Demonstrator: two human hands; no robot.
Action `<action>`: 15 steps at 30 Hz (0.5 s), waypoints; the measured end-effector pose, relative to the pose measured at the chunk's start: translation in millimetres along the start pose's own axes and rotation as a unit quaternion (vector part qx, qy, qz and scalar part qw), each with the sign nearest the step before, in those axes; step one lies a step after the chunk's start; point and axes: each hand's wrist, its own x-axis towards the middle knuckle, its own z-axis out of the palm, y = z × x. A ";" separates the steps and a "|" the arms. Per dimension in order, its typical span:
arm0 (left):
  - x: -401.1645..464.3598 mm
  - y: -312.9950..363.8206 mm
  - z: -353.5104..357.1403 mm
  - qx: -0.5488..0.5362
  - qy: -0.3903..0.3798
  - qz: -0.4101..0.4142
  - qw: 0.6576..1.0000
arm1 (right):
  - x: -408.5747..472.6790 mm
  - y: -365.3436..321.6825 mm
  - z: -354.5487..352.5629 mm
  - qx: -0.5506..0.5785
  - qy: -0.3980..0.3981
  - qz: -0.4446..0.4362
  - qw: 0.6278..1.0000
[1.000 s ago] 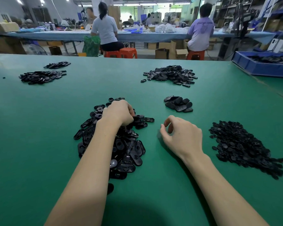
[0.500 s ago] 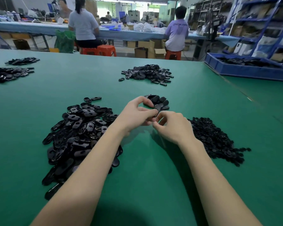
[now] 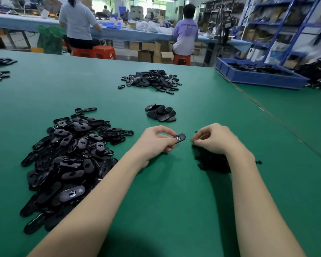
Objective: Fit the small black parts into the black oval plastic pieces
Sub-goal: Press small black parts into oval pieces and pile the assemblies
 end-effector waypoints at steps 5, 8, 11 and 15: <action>0.2 -1.1 -1.7 -0.011 0.004 -0.013 1.000 | -2.2 4.6 -0.8 0.025 -0.011 0.007 1.000; 0.0 -0.3 -1.5 -0.010 0.015 -0.018 1.000 | -2.9 4.8 0.9 0.032 -0.005 0.001 0.999; 1.1 0.3 -1.1 -0.014 0.033 -0.027 0.999 | -3.6 4.3 0.9 0.032 -0.011 0.004 0.999; 2.2 0.8 -4.7 -0.022 0.068 -0.022 0.997 | -2.5 2.9 1.7 0.021 -0.008 0.004 1.000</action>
